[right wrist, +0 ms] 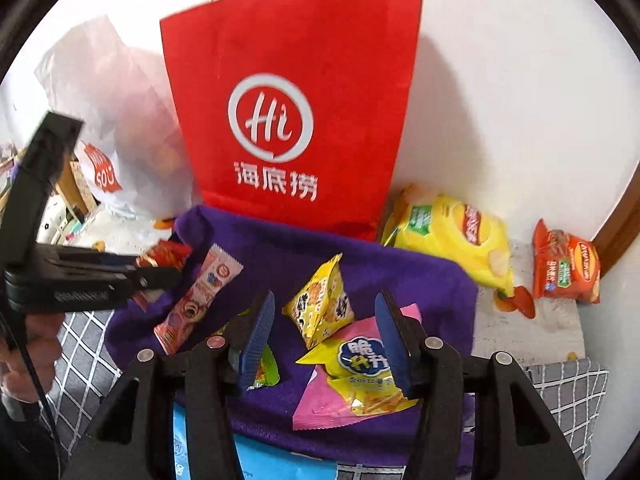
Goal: Organize snacks
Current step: 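Lower both tools onto the towel and open them to release the snacks, then withdraw both open tools from the towel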
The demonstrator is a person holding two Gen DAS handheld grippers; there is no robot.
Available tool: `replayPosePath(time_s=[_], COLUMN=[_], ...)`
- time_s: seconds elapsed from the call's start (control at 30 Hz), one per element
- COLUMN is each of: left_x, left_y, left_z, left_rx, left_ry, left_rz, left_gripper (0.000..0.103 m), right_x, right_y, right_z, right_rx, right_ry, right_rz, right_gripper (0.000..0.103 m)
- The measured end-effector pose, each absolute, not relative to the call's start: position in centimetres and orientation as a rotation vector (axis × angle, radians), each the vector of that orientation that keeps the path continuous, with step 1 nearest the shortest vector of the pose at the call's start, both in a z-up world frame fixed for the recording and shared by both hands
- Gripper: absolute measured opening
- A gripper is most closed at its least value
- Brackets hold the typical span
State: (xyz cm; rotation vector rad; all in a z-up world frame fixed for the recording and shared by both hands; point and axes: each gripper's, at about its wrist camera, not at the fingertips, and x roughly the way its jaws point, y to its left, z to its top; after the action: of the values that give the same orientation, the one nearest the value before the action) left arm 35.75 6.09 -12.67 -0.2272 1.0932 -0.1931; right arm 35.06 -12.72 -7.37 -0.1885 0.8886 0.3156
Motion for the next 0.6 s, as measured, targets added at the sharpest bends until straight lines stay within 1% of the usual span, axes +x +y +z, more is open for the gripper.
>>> replayPosePath(time_s=[0.2,0.6], left_x=[35.7,36.1], left_y=[5.4,4.6], left_z=[-13.2,-14.0], left_rx=[-0.208,-0.197], left_ry=[1.118,1.157], left_rz=[-0.201,-0.203], left_gripper=[0.036,0.036], right_x=[34.6,34.4], right_y=[-12.8,-12.9], right_z=[-6.4,-6.2], right_rx=[-0.189,-0.185], right_ry=[0.861,0.856], right_rz=[0.316,0.306], right_gripper=[0.052,0.052])
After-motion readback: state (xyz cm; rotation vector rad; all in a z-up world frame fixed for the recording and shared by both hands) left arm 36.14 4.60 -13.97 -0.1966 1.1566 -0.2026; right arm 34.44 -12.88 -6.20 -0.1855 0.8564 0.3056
